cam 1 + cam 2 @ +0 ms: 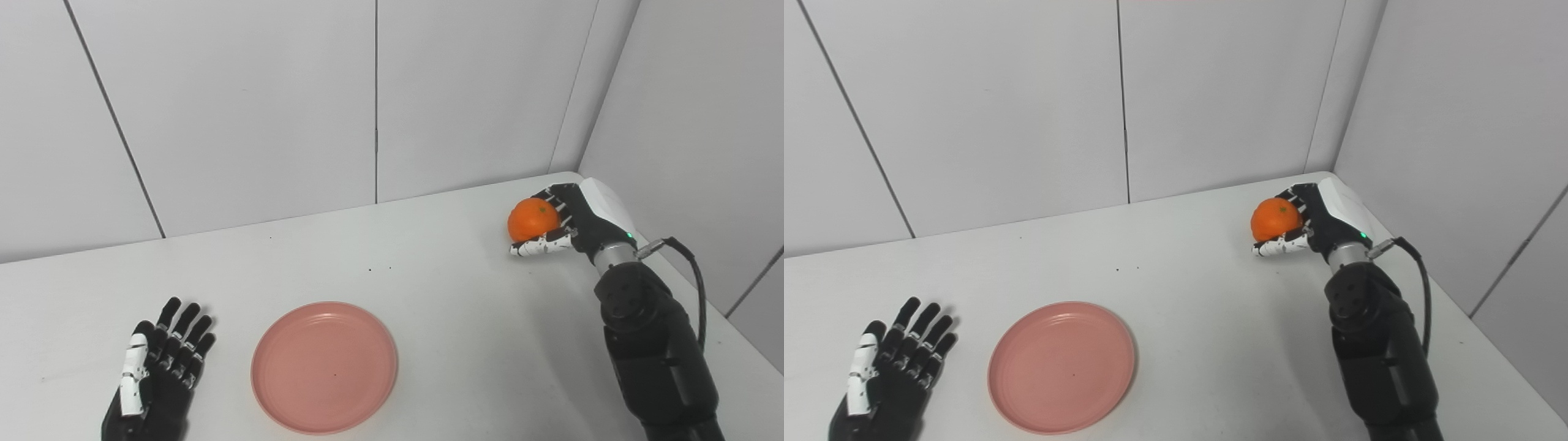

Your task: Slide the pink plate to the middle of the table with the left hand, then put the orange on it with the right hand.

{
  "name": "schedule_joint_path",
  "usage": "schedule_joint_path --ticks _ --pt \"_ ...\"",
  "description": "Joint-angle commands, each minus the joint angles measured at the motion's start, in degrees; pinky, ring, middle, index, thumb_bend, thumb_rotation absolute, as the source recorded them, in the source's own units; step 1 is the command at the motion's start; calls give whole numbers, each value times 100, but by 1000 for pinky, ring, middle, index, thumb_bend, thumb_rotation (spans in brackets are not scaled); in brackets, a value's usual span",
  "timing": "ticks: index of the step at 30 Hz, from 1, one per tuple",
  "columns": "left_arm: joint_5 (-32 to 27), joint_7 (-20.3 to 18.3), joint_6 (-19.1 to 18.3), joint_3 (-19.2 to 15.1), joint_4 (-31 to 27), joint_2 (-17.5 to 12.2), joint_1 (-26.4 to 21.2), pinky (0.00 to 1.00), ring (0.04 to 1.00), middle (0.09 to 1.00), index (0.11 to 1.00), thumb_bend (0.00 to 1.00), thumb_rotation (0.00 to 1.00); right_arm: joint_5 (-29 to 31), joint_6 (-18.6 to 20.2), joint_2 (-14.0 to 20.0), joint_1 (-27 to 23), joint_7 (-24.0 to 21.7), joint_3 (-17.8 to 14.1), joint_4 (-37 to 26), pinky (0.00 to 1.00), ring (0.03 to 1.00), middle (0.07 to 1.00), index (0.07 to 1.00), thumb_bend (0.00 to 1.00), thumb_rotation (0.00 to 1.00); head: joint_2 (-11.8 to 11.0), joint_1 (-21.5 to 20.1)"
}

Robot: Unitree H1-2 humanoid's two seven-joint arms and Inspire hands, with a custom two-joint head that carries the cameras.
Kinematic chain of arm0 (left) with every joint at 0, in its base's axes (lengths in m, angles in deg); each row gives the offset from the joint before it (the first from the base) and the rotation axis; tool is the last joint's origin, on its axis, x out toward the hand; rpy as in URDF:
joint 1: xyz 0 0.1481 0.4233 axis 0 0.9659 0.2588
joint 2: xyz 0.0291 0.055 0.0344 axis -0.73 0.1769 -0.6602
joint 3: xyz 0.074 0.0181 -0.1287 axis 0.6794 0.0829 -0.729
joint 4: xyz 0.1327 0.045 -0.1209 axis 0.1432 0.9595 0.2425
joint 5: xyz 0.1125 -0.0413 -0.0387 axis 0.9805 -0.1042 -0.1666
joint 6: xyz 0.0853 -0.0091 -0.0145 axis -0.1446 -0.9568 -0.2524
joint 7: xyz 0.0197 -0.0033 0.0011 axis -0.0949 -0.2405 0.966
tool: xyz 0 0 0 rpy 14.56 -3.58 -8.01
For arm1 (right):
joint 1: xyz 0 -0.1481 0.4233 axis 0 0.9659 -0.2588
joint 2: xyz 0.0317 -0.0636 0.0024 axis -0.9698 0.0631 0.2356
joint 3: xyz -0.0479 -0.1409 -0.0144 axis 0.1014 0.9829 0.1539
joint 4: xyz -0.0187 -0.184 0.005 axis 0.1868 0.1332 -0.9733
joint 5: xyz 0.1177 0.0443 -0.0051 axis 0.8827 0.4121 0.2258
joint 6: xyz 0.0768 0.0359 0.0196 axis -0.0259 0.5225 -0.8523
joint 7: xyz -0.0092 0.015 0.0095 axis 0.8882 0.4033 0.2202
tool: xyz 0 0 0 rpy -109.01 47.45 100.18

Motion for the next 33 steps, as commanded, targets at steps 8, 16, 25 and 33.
schedule_joint_path --ticks 8,16,25,33 --pt "51 -15 25 109 -37 47 107 998 965 968 970 339 1000 -180 -32 -183 -484 -226 423 -892 425 482 526 488 507 143 42 314" --pt "294 33 316 276 -41 169 216 967 938 944 942 347 1000 -283 -45 -555 -691 -453 1057 -1233 396 459 506 488 505 136 153 914" --pt "612 228 403 467 -204 408 321 945 927 934 925 398 1000 -160 -59 -907 -720 -374 1541 -1268 415 480 517 488 506 129 324 1575" --pt "873 457 312 640 -401 625 354 928 920 927 921 420 1000 -21 -248 -1039 -697 -309 2048 -1278 386 459 509 488 505 130 489 2103"
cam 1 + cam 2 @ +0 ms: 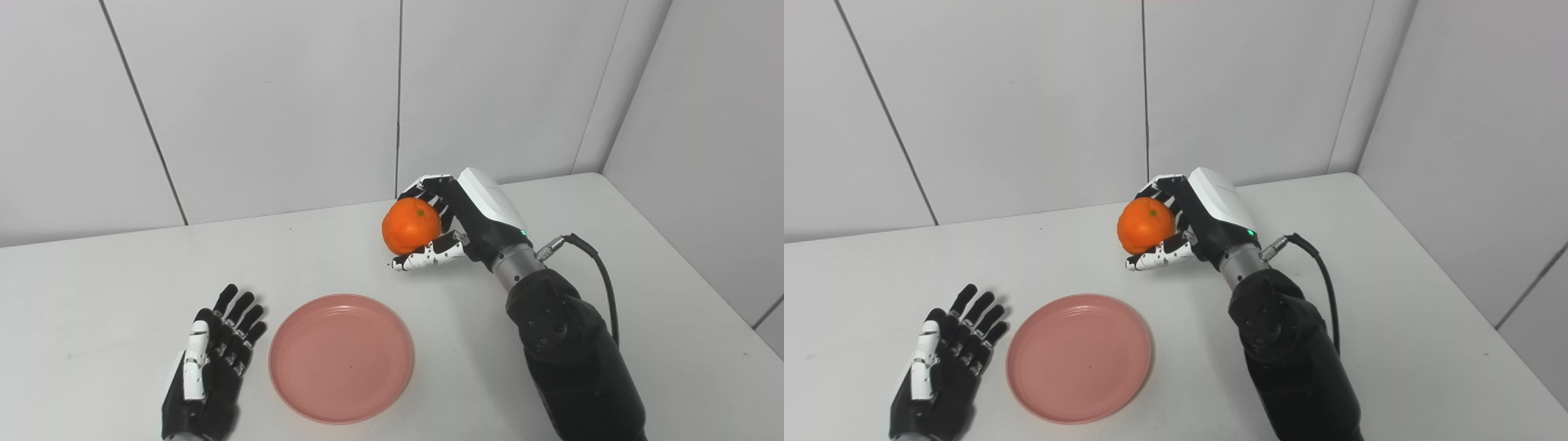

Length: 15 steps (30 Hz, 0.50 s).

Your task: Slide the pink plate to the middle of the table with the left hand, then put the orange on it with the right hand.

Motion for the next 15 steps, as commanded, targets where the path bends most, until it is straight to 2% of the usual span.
schedule_joint_path --ticks 1,10,15 --pt "112 127 -107 82 -122 104 64 928 921 928 922 418 1000 24 -234 -15 -200 182 73 -201 383 457 506 488 505 130 26 136" --pt "346 379 -114 229 -231 287 67 930 919 927 919 408 1000 -280 -286 -173 -28 350 724 -44 356 433 497 488 508 131 127 684" --pt "512 477 -84 326 -245 358 63 919 914 924 915 409 1000 -303 -303 -290 100 396 931 50 342 429 498 488 509 132 179 905"
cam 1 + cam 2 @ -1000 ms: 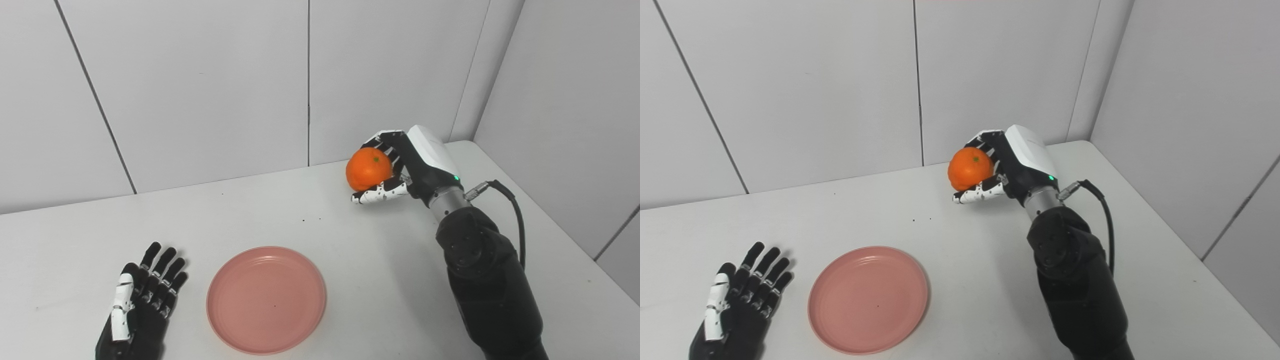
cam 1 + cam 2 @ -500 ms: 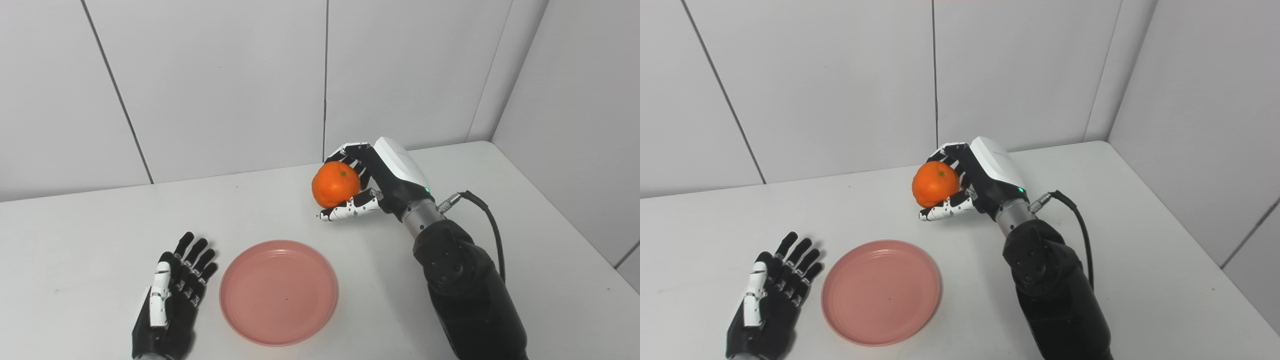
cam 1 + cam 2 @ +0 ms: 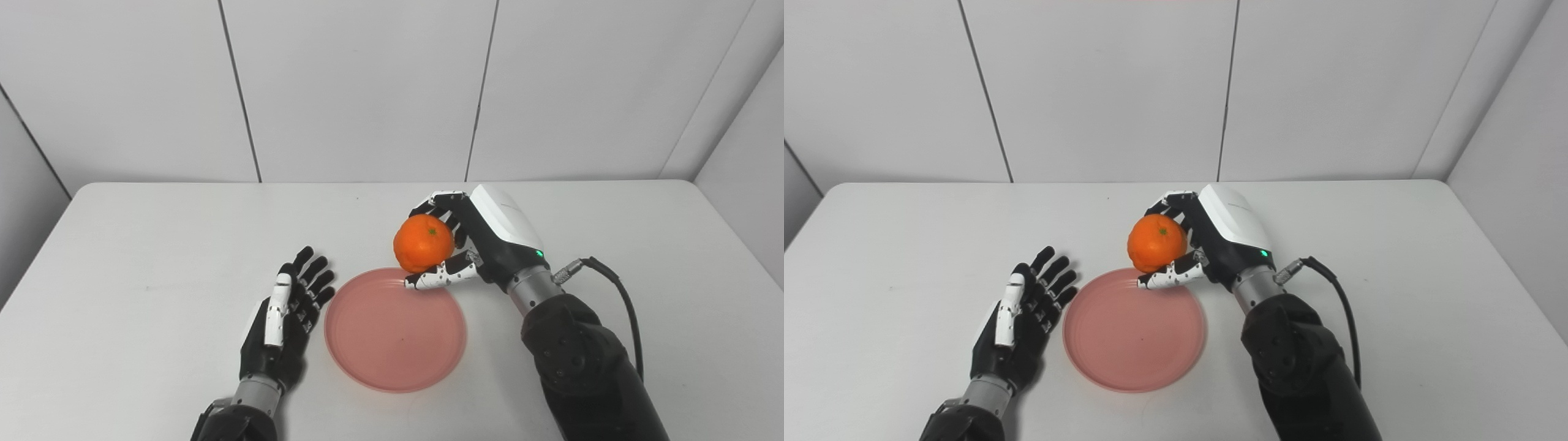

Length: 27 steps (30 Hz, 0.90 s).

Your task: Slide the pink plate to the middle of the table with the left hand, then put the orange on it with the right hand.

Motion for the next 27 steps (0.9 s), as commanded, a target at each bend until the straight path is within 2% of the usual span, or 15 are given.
schedule_joint_path --ticks 1,13,27 --pt "96 72 -64 53 -90 73 -8 921 916 925 915 409 1000 -87 -257 -35 -97 230 59 -64 339 428 497 488 509 132 13 98" --pt "395 237 33 136 -43 202 -32 919 917 926 913 408 1000 -138 -381 -86 56 338 405 155 251 341 445 489 510 137 78 546" --pt "603 380 271 66 87 357 -65 900 908 916 907 406 1000 -199 -540 -151 79 435 664 613 237 332 441 490 511 134 136 846"
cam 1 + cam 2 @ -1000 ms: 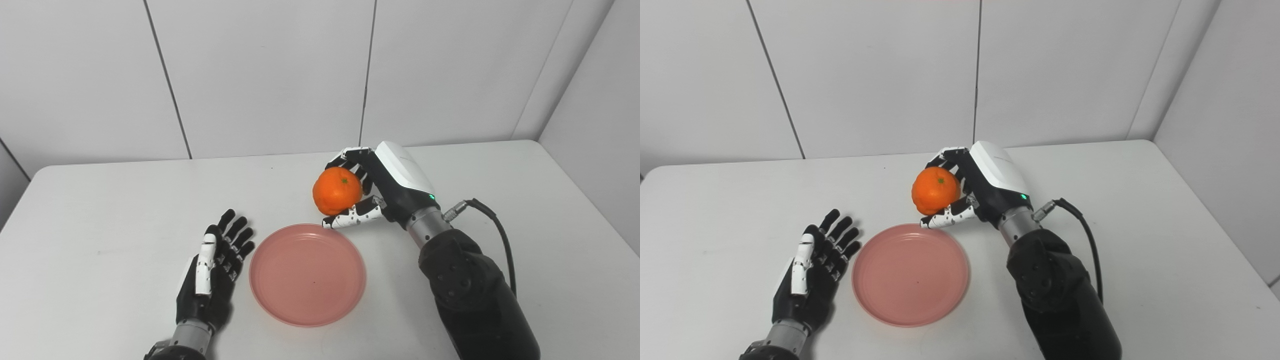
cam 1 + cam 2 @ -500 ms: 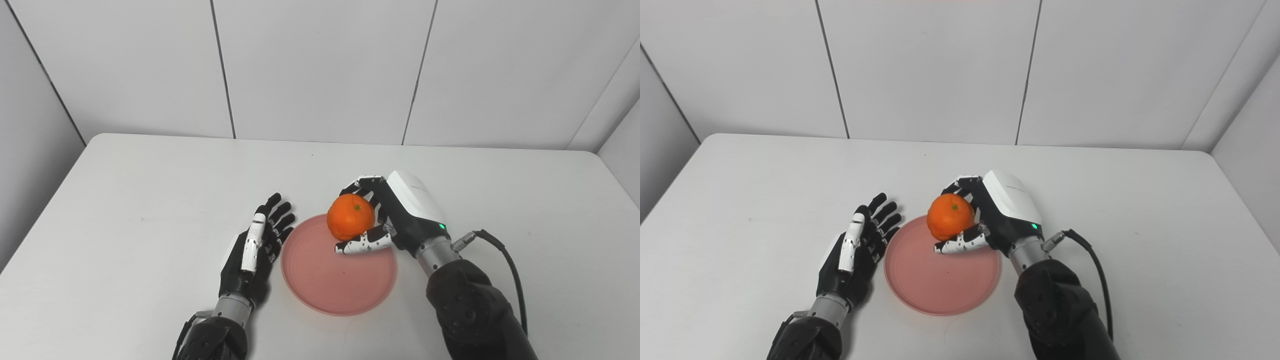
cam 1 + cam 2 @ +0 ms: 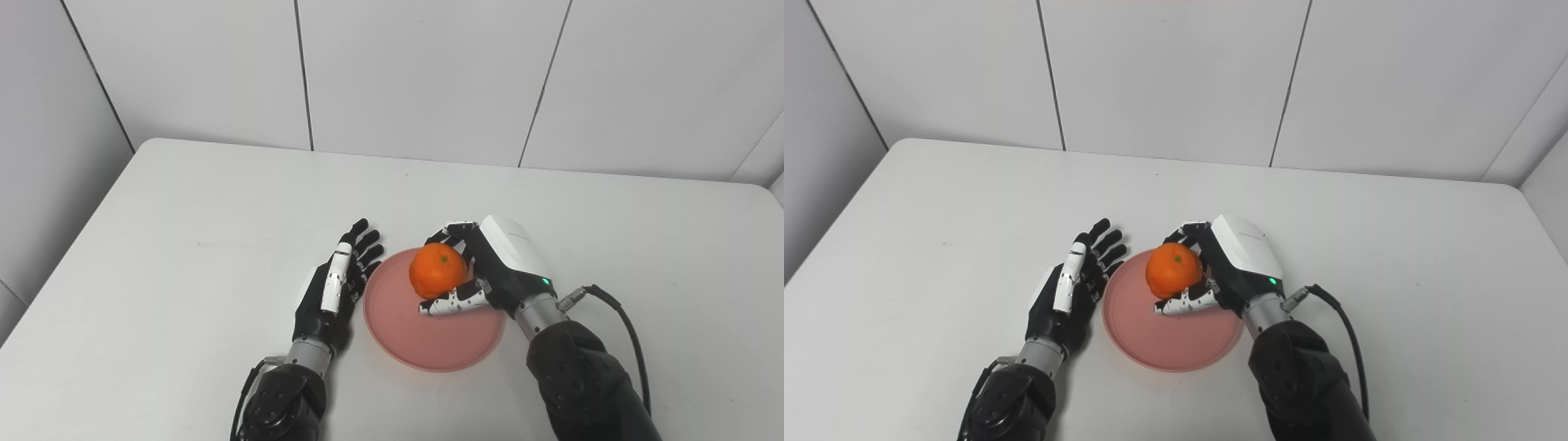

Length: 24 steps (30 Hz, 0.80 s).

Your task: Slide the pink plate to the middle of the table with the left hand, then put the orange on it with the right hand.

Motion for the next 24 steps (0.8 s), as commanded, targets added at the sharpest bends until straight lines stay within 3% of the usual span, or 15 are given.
schedule_joint_path --ticks 1,24 --pt "80 80 107 -2 22 104 -67 899 908 916 906 406 1000 -84 -276 -38 -180 194 18 -75 234 329 439 490 511 134 12 41" --pt "286 246 318 -70 82 230 -70 885 900 910 896 422 1000 -361 -544 -70 -212 371 592 688 197 286 398 490 512 133 100 181"
